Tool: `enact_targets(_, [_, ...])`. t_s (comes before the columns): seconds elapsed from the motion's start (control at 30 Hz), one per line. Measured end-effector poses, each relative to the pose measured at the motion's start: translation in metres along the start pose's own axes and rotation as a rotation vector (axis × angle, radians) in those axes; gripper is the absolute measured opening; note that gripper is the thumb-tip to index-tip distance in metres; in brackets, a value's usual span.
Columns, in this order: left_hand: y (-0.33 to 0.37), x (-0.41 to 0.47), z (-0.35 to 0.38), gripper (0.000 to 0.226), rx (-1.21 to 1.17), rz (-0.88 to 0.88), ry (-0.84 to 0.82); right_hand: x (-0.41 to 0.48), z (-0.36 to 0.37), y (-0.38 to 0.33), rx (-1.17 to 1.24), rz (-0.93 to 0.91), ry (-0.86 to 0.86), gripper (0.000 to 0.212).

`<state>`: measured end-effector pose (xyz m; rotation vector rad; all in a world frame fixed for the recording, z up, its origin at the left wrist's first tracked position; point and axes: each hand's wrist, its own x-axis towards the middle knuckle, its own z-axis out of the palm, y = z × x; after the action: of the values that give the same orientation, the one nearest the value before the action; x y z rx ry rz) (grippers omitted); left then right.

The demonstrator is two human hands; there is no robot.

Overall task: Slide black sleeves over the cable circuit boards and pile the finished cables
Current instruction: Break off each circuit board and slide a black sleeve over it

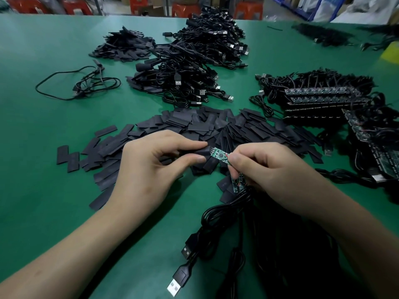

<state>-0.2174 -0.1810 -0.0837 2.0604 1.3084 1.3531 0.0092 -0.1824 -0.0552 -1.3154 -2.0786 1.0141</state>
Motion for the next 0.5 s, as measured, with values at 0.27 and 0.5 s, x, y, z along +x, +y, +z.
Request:
enact_targets(0.27, [-0.0009, 0.0056, -0.0076, 0.023, 0.089, 0.133, -0.200, -0.0012, -0.0028, -0.0008, -0.037, 0.011, -0.043, 0.037])
enact_targets(0.5, [0.0004, 0.0021, -0.0041, 0.025, 0.084, 0.178, -0.257, -0.0012, -0.0012, -0.0011, -0.026, 0.005, -0.085, 0.035])
